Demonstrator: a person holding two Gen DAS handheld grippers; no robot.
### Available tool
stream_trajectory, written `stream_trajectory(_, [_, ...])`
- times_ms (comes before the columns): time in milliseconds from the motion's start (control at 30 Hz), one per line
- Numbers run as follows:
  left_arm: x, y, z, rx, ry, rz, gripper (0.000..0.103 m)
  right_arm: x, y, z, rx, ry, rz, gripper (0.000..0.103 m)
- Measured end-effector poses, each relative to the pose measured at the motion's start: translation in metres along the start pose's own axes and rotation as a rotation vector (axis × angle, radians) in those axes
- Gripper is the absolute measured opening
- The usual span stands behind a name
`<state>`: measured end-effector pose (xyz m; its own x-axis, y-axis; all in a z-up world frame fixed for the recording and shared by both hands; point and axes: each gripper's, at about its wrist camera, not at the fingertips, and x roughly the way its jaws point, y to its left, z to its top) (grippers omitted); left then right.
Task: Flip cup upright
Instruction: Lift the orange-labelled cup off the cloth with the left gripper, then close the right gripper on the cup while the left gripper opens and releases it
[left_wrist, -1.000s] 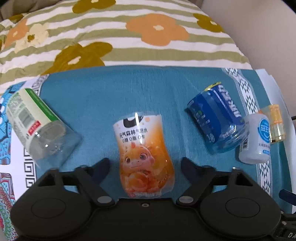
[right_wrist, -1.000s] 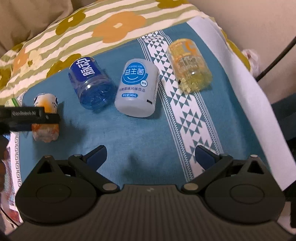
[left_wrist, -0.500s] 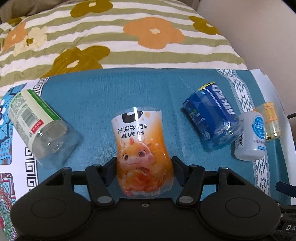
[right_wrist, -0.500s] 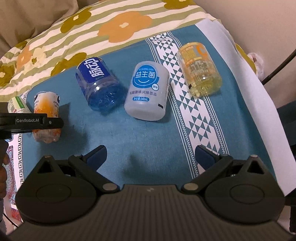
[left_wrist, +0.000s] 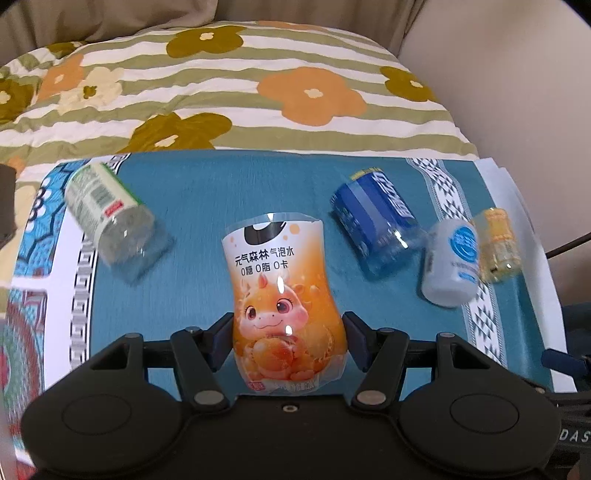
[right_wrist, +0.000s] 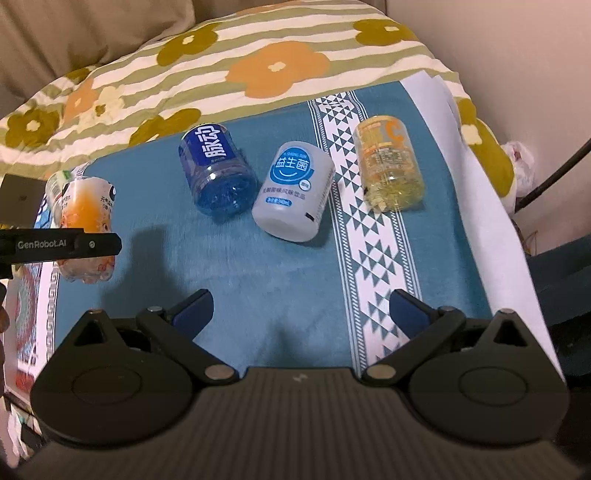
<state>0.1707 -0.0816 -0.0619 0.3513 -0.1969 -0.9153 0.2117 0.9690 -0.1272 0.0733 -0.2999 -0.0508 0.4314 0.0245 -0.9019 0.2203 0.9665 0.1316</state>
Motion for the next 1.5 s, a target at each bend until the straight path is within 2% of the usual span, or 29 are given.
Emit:
stream_trajectory(200, [-0.002, -0.021, -0.034, 0.012, 0.029, 0.004, 0.066, -0.006, -0.015, -0.017, -0.062, 0.003, 0.024, 0.103])
stream_trajectory(467, [0.026, -0.042, -0.077, 0.016, 0.119, 0.007, 0.066, 0.005, -0.031, -0.040, -0.098, 0.043, 0.039, 0.103])
stream_trajectory(700, [0.040, -0.053, -0.082, 0.064, 0.101, 0.050, 0.066, 0.018, -0.036, -0.055, -0.105, 0.081, 0.047, 0.103])
stream_trajectory(833, [0.040, -0.051, -0.081, 0.063, 0.088, 0.046, 0.067, 0.020, -0.039, -0.058, -0.108, 0.090, 0.048, 0.103])
stream_trajectory(867, [0.040, -0.051, -0.081, 0.064, 0.087, 0.050, 0.068, 0.020, -0.039, -0.058, -0.108, 0.090, 0.047, 0.103])
stream_trajectory(933, [0.039, -0.050, -0.081, 0.068, 0.080, 0.060, 0.086, 0.020, -0.041, -0.058, -0.107, 0.091, 0.046, 0.103])
stream_trajectory(967, [0.038, -0.050, -0.082, 0.072, 0.072, 0.066, 0.089, 0.019, -0.041, -0.058, -0.106, 0.091, 0.046, 0.103])
stream_trajectory(1233, [0.035, -0.051, -0.084, 0.083, 0.067, 0.084, 0.090, 0.019, -0.043, -0.059, -0.106, 0.089, 0.046, 0.103])
stream_trajectory(1433, [0.015, -0.053, -0.091, 0.062, 0.053, 0.079, 0.090, 0.011, -0.044, -0.053, -0.121, 0.075, 0.056, 0.103])
stream_trajectory(1467, [0.009, -0.052, -0.092, 0.051, 0.050, 0.072, 0.091, 0.007, -0.043, -0.050, -0.128, 0.071, 0.060, 0.103])
stream_trajectory(1500, [0.002, -0.051, -0.095, 0.039, 0.045, 0.064, 0.096, 0.004, -0.041, -0.047, -0.134, 0.068, 0.065, 0.103])
